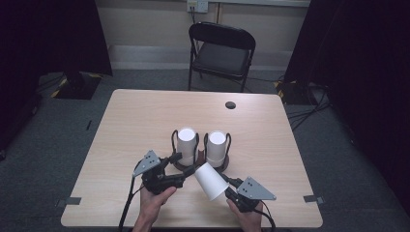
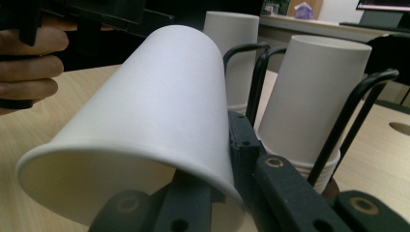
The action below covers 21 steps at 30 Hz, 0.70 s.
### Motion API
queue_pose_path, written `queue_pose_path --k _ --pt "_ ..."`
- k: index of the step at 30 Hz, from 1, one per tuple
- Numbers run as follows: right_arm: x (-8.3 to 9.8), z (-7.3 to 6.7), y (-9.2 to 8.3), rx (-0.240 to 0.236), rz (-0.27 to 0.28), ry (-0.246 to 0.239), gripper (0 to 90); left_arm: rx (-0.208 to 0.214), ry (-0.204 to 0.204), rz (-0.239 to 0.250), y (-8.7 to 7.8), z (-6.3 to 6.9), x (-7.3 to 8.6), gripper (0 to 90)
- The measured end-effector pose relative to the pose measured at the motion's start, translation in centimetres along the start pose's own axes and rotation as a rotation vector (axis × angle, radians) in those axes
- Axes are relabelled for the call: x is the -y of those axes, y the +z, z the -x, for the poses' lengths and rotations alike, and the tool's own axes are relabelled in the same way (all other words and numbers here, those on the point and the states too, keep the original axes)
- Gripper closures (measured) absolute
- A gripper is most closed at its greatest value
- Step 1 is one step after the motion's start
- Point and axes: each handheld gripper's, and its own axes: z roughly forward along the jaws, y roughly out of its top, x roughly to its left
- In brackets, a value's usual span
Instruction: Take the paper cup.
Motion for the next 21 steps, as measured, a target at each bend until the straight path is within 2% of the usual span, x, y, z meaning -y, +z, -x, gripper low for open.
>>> queue_pose_path --k 1,2,7,8,9,12,14,15,16,18,21 --pt "0.0 0.0 0.0 0.000 0.000 0.000 87.6 0.000 0.000 0.000 0.0 0.0 0.0 22.2" --pt "0.0 0.1 0.0 0.008 -0.011 0.007 87.5 0.009 0.017 -0.005 -0.1 0.0 0.0 22.2" --pt "-0.2 0.6 -0.4 0.004 -0.041 0.025 87.5 -0.040 0.083 -0.030 -0.1 0.2 0.2 22.3" --pt "-0.3 0.7 -0.4 -0.001 -0.056 0.029 87.5 -0.039 0.099 -0.023 -0.1 0.2 0.3 22.6" --pt "-0.3 0.7 -0.4 -0.001 -0.056 0.029 87.5 -0.039 0.099 -0.023 -0.1 0.2 0.3 22.6" --pt "-0.3 0.9 -0.4 -0.010 -0.086 0.035 87.5 -0.024 0.145 -0.042 -0.2 0.2 0.7 23.0" --pt "-0.3 1.0 -0.3 -0.011 -0.104 0.039 87.5 -0.070 0.159 -0.054 -0.2 0.4 0.8 31.5" --pt "-0.3 1.0 -0.3 -0.013 -0.114 0.044 87.5 -0.070 0.159 -0.054 -0.2 0.4 0.8 31.1" --pt "-0.3 1.1 -0.3 -0.013 -0.124 0.045 87.5 -0.077 0.188 -0.052 -0.1 0.4 1.0 26.5" --pt "-0.3 1.1 -0.3 -0.013 -0.136 0.051 87.5 -0.074 0.196 -0.052 -0.1 0.3 1.1 25.2" --pt "-0.4 1.4 -0.3 -0.013 -0.152 0.065 87.5 -0.081 0.229 -0.079 0.1 0.3 1.3 23.6"
